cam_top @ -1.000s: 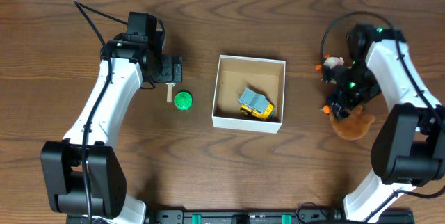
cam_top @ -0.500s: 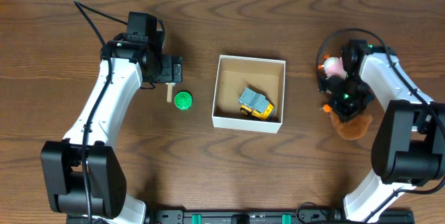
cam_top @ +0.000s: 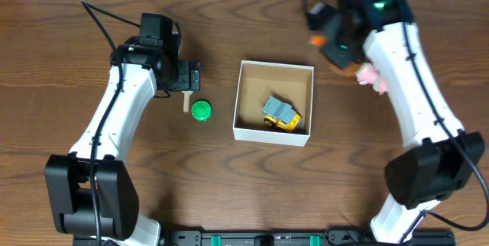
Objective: Pack container
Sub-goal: 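Carry the brown plush over the box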
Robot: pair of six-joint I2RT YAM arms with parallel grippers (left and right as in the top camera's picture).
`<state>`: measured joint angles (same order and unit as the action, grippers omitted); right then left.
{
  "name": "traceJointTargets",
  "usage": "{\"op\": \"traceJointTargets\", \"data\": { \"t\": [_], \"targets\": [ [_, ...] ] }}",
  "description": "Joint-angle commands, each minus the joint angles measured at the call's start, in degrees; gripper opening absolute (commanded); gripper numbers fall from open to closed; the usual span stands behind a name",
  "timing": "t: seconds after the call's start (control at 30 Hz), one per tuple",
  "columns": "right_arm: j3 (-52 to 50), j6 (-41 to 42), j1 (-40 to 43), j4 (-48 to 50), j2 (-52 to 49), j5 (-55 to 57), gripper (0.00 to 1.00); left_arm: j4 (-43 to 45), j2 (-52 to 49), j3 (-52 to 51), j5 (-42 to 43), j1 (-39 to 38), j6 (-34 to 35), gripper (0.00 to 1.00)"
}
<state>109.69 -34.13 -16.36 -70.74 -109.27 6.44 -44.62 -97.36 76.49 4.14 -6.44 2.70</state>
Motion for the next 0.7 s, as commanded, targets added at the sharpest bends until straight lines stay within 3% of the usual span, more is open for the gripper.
{"op": "traceJointTargets", "data": {
  "t": [0.0,0.27,0.47,0.67],
  "targets": [
    [1.8,-6.5,-5.4,0.1,0.6,-0.9,0.01,-0.1,-0.5,1.2,-0.1,0.2,-0.7,0.98],
    [-0.7,-15.8,-13.8,-2.8,0.6,-0.9,0.01,-0.1,-0.5,1.2,-0.1,0.2,-0.7,0.98],
    [-5.1,-22.1,-14.3,-2.5,0.5,-8.0,0.01,-0.1,-0.5,1.2,-0.1,0.2,-0.7,0.98],
    [-10.6,-22.9,-13.8,2.5,0.5,-5.3,0.01,-0.1,-0.5,1.2,-0.1,0.2,-0.7,0.98]
  ]
}}
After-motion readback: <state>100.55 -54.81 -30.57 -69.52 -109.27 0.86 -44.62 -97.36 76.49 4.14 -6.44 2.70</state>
